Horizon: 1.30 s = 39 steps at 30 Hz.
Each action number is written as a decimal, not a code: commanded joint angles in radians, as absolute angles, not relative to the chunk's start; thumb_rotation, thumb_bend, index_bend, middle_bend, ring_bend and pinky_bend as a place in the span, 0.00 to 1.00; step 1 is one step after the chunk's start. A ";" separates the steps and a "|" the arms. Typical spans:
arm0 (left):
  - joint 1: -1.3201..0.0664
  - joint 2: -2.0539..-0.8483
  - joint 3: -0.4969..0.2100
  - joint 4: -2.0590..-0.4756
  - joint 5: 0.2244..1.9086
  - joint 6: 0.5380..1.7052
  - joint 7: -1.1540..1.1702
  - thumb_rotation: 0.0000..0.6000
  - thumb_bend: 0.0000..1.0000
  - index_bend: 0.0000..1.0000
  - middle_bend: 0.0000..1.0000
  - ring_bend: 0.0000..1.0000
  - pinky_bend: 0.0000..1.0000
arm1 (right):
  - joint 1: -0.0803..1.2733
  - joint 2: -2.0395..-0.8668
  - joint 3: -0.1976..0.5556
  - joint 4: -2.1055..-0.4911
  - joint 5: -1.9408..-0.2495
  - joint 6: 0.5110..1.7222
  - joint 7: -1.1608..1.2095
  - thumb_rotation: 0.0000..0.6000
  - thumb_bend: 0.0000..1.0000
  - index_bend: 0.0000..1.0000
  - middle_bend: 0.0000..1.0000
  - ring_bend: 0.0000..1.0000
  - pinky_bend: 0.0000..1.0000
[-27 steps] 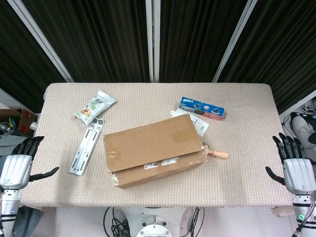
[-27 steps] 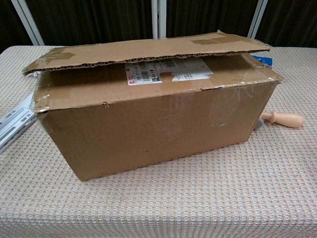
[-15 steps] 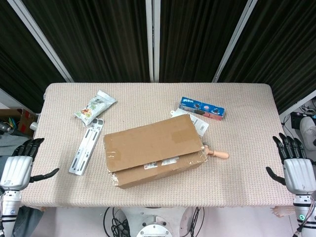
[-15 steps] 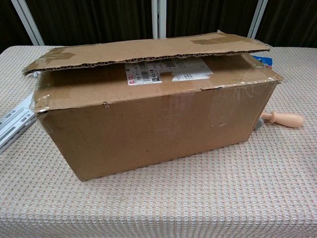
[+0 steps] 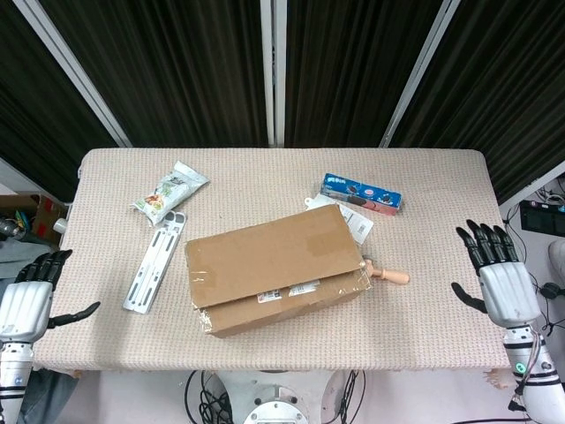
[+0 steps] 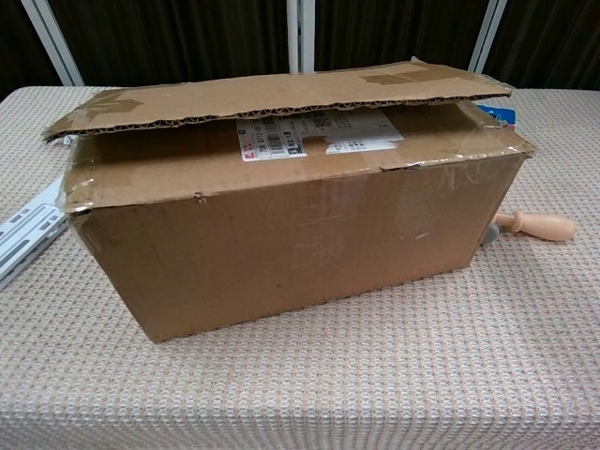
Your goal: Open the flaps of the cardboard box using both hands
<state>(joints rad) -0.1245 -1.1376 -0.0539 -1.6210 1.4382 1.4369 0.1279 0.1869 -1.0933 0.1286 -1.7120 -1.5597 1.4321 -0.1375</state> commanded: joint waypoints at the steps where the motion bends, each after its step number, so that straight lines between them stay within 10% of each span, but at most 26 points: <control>1: -0.123 -1.136 -0.054 -1.620 1.438 1.439 0.125 0.32 0.00 0.10 0.12 0.11 0.21 | 0.273 -1.047 0.166 -1.829 -1.571 1.331 -0.177 1.00 0.13 0.00 0.00 0.00 0.00; 16: -0.102 -1.130 -0.040 -1.620 1.433 1.448 0.122 0.32 0.00 0.10 0.12 0.11 0.21 | 0.517 -1.173 0.215 -2.032 -1.477 1.073 -0.526 1.00 0.13 0.00 0.00 0.00 0.00; 39: -0.079 -1.118 -0.041 -1.589 1.421 1.464 0.085 0.32 0.00 0.10 0.12 0.11 0.21 | 0.685 -1.331 0.284 -1.981 -1.304 1.070 -0.721 1.00 0.18 0.00 0.00 0.00 0.00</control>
<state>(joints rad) -0.0791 -1.1181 -0.0405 -1.5890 1.4214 1.4632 0.0853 0.6796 -1.3291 0.2791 -1.9816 -1.3052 1.0659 -0.7190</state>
